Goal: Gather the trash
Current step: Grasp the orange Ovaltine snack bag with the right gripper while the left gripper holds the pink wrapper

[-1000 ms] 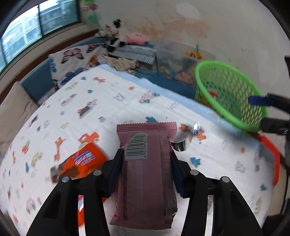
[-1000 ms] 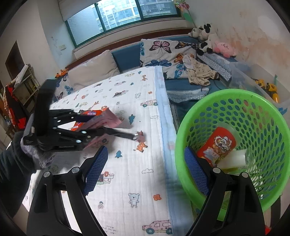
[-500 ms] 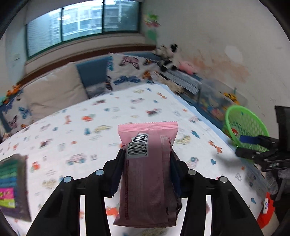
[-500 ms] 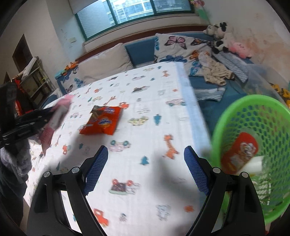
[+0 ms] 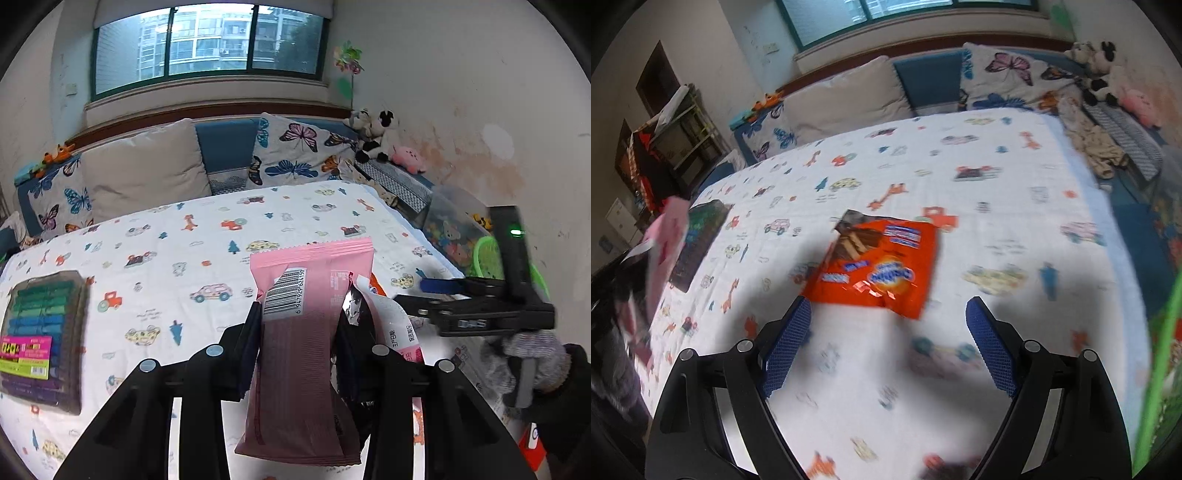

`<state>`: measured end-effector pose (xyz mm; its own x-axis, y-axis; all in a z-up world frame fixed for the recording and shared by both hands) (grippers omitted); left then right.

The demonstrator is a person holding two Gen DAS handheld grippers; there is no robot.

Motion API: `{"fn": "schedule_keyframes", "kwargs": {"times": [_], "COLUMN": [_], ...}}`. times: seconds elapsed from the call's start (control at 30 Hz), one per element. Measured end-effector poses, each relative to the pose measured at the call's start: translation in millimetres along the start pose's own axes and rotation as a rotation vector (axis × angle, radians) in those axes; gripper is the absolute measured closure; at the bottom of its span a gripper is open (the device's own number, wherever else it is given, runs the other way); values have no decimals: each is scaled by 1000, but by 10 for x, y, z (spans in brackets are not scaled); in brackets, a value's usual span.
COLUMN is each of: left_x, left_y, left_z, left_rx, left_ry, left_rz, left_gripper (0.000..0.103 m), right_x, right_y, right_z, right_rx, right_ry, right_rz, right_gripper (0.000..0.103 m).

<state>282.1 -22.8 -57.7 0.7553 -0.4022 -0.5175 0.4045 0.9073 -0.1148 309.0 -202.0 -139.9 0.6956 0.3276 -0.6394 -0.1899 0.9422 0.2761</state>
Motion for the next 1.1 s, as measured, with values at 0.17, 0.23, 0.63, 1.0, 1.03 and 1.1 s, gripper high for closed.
{"fn": "schedule_keyframes", "kwargs": {"times": [0.17,0.23,0.63,1.0,1.03,1.1], "left_x": [-54,-75,-40,-25,-25,-27], "left_y": [94,122,195,220,221,224], "left_z": [-72,-86,-185,-235,-234,-235], "left_rx": [-6,-13,-41,-66,-67,-70], "left_ry": [1,-2,9,17,17,15], "left_rz": [2,2,-10,-15,-16,-15], "left_gripper": [66,66,66,66,66,66], "right_x": [315,414,704,728,715,683], "right_y": [70,92,70,156,165,185], "right_z": [44,63,38,-53,-55,-58], "right_rx": [28,21,-23,-126,-129,-131], "right_ry": [41,52,76,71,67,59], "right_rz": [-10,-20,-121,-163,-158,-146], "right_gripper": [14,11,4,5,7,20]}}
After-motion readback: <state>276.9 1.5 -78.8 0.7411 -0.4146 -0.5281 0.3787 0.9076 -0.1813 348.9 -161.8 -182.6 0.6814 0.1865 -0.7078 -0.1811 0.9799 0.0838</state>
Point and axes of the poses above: each gripper's, at about its wrist camera, not at the fingertips, and x roughly the way its jaws point, y to its left, z to its top, the point moved 9 cm from there along x, roughly the way its jaws point, and after that the axes turned 9 degrees about -y, right-handed, at the moved point
